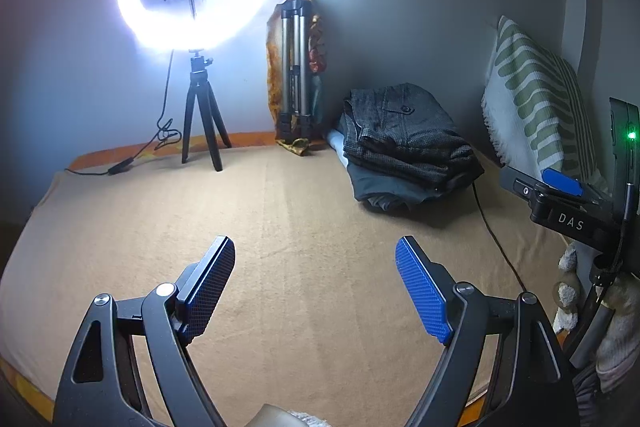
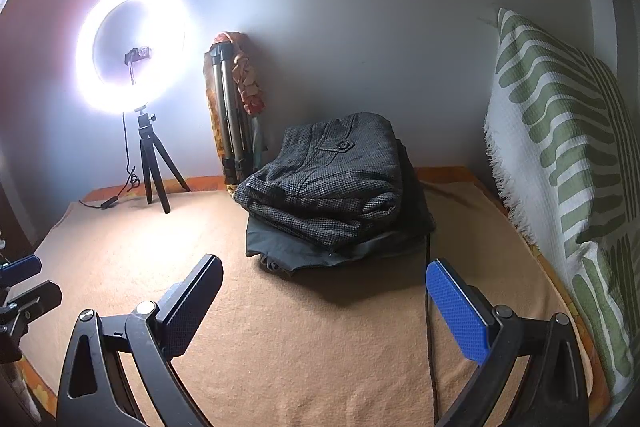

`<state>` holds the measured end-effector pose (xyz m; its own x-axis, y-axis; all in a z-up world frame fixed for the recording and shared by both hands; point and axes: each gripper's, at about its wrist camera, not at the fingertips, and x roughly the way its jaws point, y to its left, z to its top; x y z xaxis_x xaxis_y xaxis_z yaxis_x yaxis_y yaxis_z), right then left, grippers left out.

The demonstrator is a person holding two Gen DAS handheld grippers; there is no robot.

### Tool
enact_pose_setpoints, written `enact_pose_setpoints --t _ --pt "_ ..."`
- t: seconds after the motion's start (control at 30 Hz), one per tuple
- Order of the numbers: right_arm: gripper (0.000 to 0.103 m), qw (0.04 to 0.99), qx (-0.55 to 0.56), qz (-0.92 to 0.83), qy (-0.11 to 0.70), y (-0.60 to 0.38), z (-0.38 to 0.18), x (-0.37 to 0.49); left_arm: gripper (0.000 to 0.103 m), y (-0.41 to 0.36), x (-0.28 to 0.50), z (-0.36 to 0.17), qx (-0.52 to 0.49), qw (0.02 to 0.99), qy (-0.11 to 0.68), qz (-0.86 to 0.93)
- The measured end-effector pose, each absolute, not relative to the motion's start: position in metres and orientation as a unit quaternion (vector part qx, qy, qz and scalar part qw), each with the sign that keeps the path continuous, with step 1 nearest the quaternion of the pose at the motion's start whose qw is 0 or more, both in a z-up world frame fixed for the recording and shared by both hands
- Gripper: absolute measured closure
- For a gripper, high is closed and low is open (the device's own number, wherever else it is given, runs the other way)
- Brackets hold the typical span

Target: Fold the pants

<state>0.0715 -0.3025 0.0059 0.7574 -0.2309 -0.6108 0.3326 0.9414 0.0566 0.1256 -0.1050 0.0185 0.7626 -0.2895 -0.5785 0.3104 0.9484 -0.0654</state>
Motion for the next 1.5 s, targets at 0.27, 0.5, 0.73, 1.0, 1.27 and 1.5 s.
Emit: enact_pose_setpoints --t 0.27,0.5,0.73,1.0,1.27,1.5 --pt "0.000 0.934 0.080 -0.151 0.314 -0.3019 0.0062 0.0708 0.020 -0.1055 0.1252 0.0184 0.017 0.939 0.305 -0.161" --pt "0.000 0.934 0.078 -0.150 0.314 -0.3003 0.0064 0.0713 0.020 -0.1059 0.1253 0.0185 0.015 0.938 0.307 -0.161" --pt "0.000 0.934 0.078 -0.149 0.314 -0.2991 0.0066 0.0723 0.020 -0.1069 0.1249 0.0189 0.014 0.937 0.308 -0.162" --pt "0.000 0.934 0.076 -0.149 0.314 -0.2979 0.0069 0.0725 0.020 -0.1074 0.1229 0.0182 0.015 0.937 0.308 -0.162" --pt "0.000 0.934 0.076 -0.150 0.315 -0.2975 0.0068 0.0723 0.020 -0.1072 0.1231 0.0181 0.015 0.937 0.308 -0.161" --pt "0.000 0.935 0.073 -0.148 0.315 -0.2950 0.0059 0.0739 0.020 -0.1077 0.1227 0.0169 0.015 0.937 0.310 -0.162"
